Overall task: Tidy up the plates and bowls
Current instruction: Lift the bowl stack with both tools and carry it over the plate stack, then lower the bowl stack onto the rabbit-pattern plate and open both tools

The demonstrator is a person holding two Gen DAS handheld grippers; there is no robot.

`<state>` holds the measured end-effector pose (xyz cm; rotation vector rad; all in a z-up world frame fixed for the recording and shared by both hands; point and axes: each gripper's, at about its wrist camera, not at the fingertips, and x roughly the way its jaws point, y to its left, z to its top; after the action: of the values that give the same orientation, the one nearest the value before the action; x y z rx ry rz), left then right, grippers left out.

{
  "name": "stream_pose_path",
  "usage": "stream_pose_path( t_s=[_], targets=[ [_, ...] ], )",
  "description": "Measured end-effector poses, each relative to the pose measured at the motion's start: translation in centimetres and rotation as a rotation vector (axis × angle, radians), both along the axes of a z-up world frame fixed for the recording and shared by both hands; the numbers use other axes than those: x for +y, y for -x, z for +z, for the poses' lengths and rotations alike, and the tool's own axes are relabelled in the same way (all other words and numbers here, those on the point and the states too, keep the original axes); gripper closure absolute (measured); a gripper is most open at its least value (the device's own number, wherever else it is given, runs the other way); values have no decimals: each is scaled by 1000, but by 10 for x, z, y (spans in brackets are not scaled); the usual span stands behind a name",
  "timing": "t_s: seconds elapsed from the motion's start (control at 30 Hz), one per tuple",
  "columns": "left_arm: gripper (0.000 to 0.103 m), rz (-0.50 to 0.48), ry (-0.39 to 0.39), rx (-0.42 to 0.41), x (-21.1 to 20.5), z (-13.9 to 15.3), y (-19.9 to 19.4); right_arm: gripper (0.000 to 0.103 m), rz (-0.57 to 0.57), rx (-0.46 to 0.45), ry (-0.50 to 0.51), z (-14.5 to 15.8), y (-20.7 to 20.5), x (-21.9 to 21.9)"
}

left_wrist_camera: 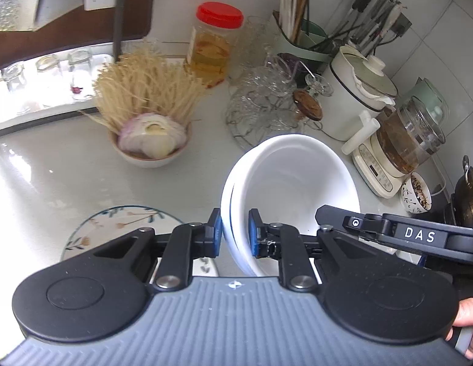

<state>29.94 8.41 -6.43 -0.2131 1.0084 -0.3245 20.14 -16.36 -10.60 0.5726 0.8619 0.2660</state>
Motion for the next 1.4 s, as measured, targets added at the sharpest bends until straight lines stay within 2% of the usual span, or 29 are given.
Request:
stream_pose_path(
  t_s=[0.33,0.8,0.97,1.17,1.4],
  targets=[
    [82,15,9,31,53,-6,4,86,41,26,37,0,-2,53],
    [82,53,32,142,117,-51,2,86,103,143,95,-28,-23,118],
    [83,61,56,181,125,-66,-1,86,116,171,138,-35,-23,128],
    [83,55,62,205,122,-78,0,86,111,241,142,-51,-19,127],
    [83,37,48,219,118,-88,-4,85,115,246,166,-58,-23,131]
  ],
)
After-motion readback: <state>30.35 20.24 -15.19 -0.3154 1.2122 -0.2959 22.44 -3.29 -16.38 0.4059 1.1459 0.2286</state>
